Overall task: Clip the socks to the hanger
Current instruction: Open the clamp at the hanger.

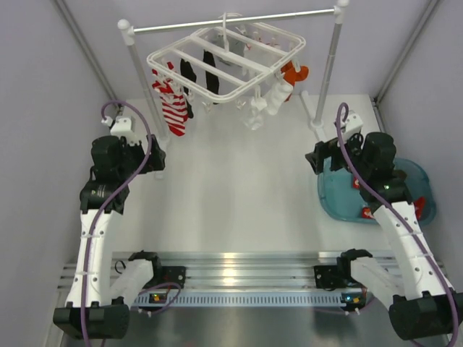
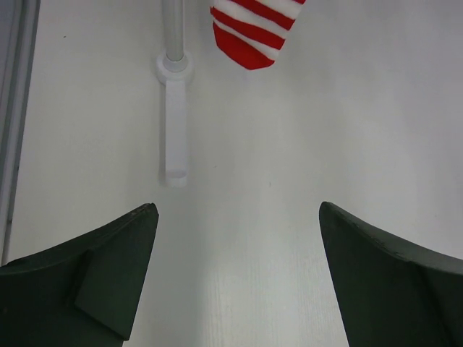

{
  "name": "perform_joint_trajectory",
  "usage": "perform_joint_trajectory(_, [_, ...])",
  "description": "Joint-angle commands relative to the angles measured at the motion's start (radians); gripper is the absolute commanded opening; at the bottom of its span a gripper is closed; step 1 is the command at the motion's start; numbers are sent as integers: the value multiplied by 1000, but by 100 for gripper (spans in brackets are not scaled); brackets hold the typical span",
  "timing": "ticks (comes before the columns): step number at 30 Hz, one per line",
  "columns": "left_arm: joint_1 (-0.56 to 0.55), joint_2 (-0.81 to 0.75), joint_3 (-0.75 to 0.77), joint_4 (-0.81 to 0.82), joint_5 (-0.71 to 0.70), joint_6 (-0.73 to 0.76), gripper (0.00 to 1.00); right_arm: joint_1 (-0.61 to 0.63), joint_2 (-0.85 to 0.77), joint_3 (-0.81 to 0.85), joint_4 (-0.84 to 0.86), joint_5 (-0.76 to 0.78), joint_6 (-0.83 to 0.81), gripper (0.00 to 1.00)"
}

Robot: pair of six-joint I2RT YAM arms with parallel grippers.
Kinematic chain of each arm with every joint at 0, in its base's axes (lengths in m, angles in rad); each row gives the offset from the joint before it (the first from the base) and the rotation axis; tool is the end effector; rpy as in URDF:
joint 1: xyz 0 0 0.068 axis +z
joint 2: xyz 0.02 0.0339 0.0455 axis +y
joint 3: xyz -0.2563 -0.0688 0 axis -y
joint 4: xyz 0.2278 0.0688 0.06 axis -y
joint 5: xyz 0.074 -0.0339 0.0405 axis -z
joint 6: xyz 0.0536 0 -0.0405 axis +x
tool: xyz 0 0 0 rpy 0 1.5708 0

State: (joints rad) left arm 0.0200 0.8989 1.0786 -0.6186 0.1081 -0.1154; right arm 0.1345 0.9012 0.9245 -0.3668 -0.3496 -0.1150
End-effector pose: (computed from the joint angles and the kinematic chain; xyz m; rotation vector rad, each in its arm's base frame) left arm 0.1892 -0.0020 0.3598 -0.0670 2.0099 -0.1695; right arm 0.2000 0.0456 0.3379 -0.4692 1.8492 0.3473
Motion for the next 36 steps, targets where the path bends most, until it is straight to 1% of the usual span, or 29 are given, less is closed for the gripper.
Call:
perform_joint_trajectory(1, [3,-28,24,126,70,-62,98,17,-2,91,106,-82,-46,100])
perform_joint_trajectory(2, [5,-34,23,138,109,-72,98,19,-4,96,118,-138,-69,100])
perform_joint_trajectory(3, [3,-43,12,172,183,-81,98,22,-4,94,164,-231,-96,100])
perform_joint_trajectory(5, [5,-61,-11,229,255,-117,98,45,-15,76,248,-278,-75,100])
perform_joint_trajectory(6, [5,-90,-47,302,281,-139,98,53,-22,60,302,-314,-45,100])
perform_joint_trajectory(7, [3,-110,-75,353,333,-159,97,75,-31,16,450,-321,-32,100])
perform_joint_trajectory(8, [3,-130,-107,409,359,-187,94,94,-44,-7,512,-319,-22,100])
perform_joint_trajectory(9, [3,-177,-174,478,382,-202,94,117,-44,-25,572,-313,-22,100])
perform_joint_trajectory(10, [3,-199,-209,594,402,-219,94,170,-38,-39,638,-307,-28,100])
perform_joint_trajectory(12, [3,-239,-296,721,413,-269,94,229,-2,-39,689,-283,-41,98])
perform_joint_trajectory(13, [1,-256,-313,793,418,-282,93,269,10,-44,718,-281,-43,97])
perform_joint_trajectory(14, [3,-255,-322,809,445,-296,93,289,39,-47,791,-276,-41,96])
perform_joint_trajectory(15, [1,-252,-322,815,462,-297,91,322,54,-53,822,-264,-46,95])
perform_joint_trajectory(18, [3,-224,-303,818,536,-302,88,359,120,-49,934,-226,-64,89])
perform_joint_trajectory(20, [3,-216,-295,821,573,-303,88,370,177,-33,983,-210,-52,86])
perform_joint_trajectory(21, [3,-213,-286,823,581,-303,87,373,195,-21,1032,-201,-37,84])
perform_joint_trajectory(24, [1,-207,-269,824,597,-302,87,378,267,6,1109,-187,-6,79])
perform_joint_trajectory(28, [3,-192,-253,835,611,-309,87,384,335,27,1184,-170,-3,76])
perform_joint_trajectory(33, [1,-180,-240,846,613,-334,86,384,409,65,1230,-129,6,73])
perform_joint_trajectory(36, [3,-173,-233,847,613,-339,86,382,439,91,1269,-111,23,65])
